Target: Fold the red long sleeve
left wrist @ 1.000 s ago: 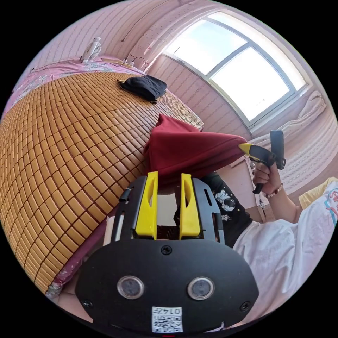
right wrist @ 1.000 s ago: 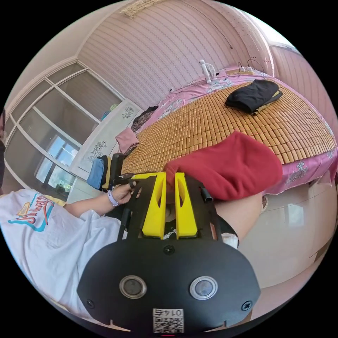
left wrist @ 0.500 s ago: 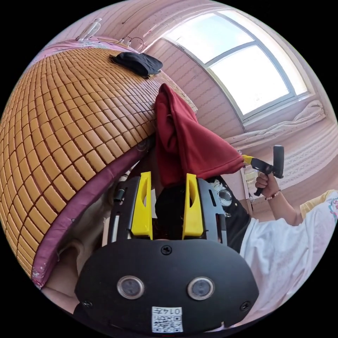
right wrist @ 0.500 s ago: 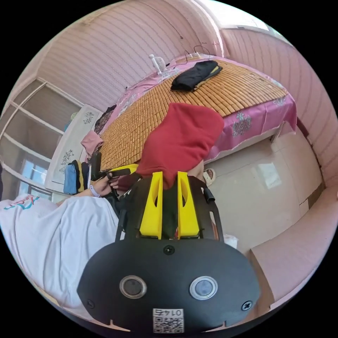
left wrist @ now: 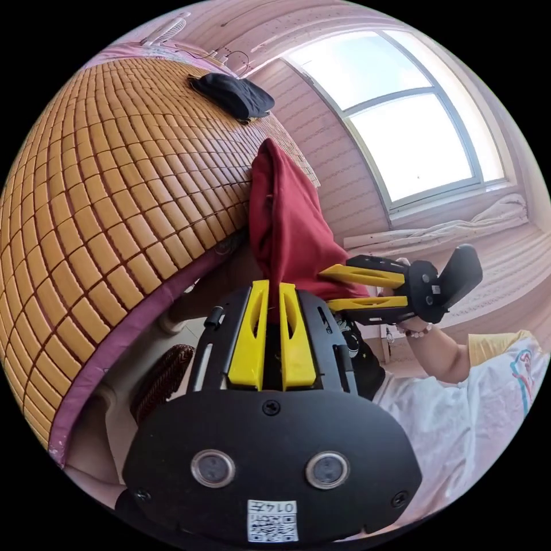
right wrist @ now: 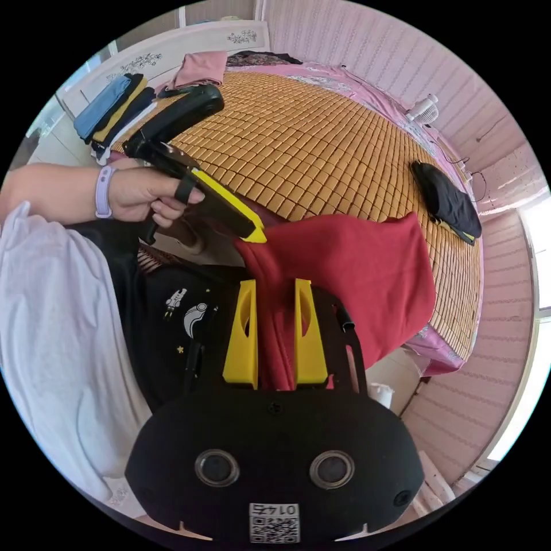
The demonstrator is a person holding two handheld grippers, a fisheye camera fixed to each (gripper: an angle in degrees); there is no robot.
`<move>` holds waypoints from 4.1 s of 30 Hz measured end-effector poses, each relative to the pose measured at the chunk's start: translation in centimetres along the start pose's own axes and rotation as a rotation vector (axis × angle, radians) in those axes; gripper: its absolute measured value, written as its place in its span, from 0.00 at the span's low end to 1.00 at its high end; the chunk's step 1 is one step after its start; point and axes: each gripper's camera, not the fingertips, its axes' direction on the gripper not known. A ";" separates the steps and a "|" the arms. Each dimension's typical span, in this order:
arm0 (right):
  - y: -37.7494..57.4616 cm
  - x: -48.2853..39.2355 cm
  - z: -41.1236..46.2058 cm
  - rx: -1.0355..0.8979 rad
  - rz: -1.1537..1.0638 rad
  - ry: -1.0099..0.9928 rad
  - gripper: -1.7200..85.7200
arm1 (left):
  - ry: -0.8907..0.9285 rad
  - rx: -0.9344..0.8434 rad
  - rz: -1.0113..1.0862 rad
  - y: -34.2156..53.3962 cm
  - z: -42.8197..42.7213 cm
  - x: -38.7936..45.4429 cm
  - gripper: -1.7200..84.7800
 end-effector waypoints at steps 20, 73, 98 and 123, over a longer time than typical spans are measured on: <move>26.7 16.5 1.7 0.618 1.206 -0.424 0.07 | 0.017 -0.198 -0.059 -1.7 3.5 -1.5 0.20; 3.4 28.4 -24.9 1.544 0.211 -0.794 0.02 | -0.439 1.047 0.587 14.2 -50.1 27.3 0.03; 11.9 24.6 9.8 0.542 1.111 -0.621 0.10 | -0.202 0.387 -0.161 32.4 -27.1 3.2 0.05; 1.8 27.6 11.7 0.251 0.825 -0.775 0.17 | -0.175 0.474 -0.355 38.7 -30.5 1.4 0.06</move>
